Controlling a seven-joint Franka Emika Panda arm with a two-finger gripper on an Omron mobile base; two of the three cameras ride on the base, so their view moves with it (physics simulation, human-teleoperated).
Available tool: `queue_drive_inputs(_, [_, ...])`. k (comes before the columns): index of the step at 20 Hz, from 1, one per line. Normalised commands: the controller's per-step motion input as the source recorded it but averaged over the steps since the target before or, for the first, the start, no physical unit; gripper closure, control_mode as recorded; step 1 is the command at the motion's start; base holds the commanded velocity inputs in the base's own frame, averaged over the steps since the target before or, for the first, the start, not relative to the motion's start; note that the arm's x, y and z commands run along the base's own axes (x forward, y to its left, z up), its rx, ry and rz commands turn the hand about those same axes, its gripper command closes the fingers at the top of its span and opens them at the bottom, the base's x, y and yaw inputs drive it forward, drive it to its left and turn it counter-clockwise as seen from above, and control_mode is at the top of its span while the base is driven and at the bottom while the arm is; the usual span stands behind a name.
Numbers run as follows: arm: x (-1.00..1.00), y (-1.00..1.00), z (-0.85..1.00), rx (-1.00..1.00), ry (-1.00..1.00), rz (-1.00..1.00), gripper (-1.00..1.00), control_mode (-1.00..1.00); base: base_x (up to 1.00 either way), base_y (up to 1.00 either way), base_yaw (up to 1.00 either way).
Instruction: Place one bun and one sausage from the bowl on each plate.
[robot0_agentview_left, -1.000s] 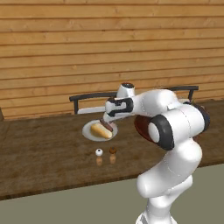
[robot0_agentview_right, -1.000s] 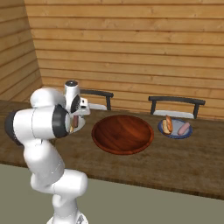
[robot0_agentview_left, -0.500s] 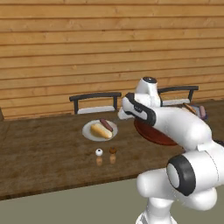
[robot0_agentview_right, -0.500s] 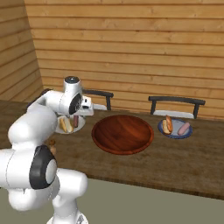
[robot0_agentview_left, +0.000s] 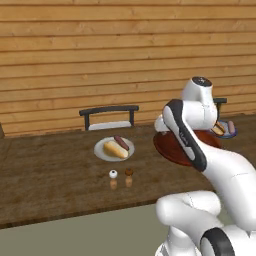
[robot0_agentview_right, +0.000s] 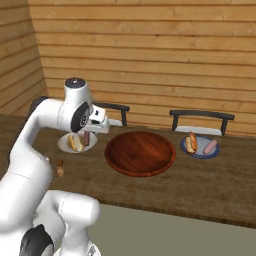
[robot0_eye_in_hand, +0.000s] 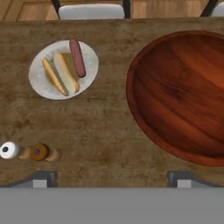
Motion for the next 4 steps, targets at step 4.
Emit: queue_drive_inputs(4, [-1.00,-0.26,0.57,0.00,0.00,-0.12,-1.00,-1.00,0.00,0.00,0.00])
